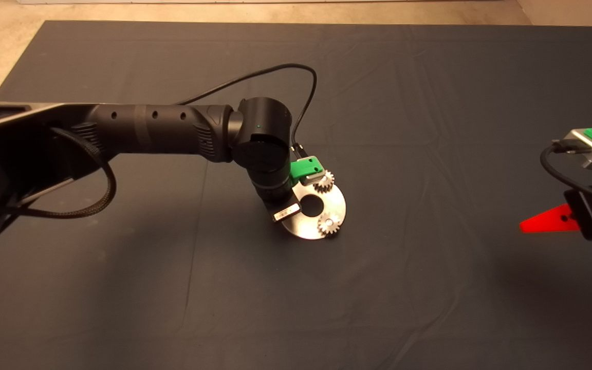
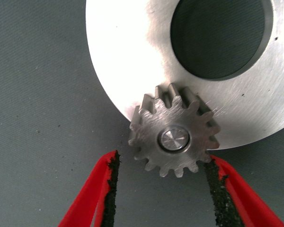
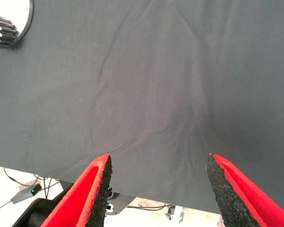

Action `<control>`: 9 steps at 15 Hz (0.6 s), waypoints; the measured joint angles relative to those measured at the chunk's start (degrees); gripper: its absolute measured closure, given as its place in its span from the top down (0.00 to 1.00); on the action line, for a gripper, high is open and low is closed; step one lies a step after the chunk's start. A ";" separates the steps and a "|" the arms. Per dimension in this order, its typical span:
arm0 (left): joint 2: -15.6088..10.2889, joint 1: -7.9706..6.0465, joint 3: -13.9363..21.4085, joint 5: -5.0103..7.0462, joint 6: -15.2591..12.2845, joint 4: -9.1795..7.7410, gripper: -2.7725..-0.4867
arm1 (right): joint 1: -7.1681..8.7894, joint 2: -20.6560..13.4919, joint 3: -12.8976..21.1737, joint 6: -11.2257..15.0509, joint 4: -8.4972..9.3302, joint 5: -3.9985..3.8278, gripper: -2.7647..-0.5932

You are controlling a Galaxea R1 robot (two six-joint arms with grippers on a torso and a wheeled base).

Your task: Install three planetary gears onto the carrier pins

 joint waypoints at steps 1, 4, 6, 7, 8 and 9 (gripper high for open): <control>0.02 0.00 0.00 -0.03 0.00 -0.02 0.33 | 0.00 0.00 0.00 0.00 0.00 0.01 0.41; 0.02 0.00 0.00 0.00 0.00 -0.02 0.43 | -0.01 0.00 0.00 0.00 0.00 0.01 0.41; -0.06 -0.02 0.00 0.00 -0.02 -0.48 0.45 | 0.00 0.05 -0.22 0.00 0.00 0.01 0.41; -0.46 -0.02 0.00 -0.03 -0.05 -1.22 0.50 | 0.00 0.05 -0.40 0.00 0.00 0.00 0.41; -1.16 -0.13 0.27 -0.08 -0.11 -2.24 0.50 | 0.00 0.22 -0.73 -0.24 0.02 0.00 0.41; -2.27 -0.55 0.83 -0.09 -0.37 -3.52 0.55 | -0.01 0.33 -1.16 -0.39 0.02 -0.10 0.41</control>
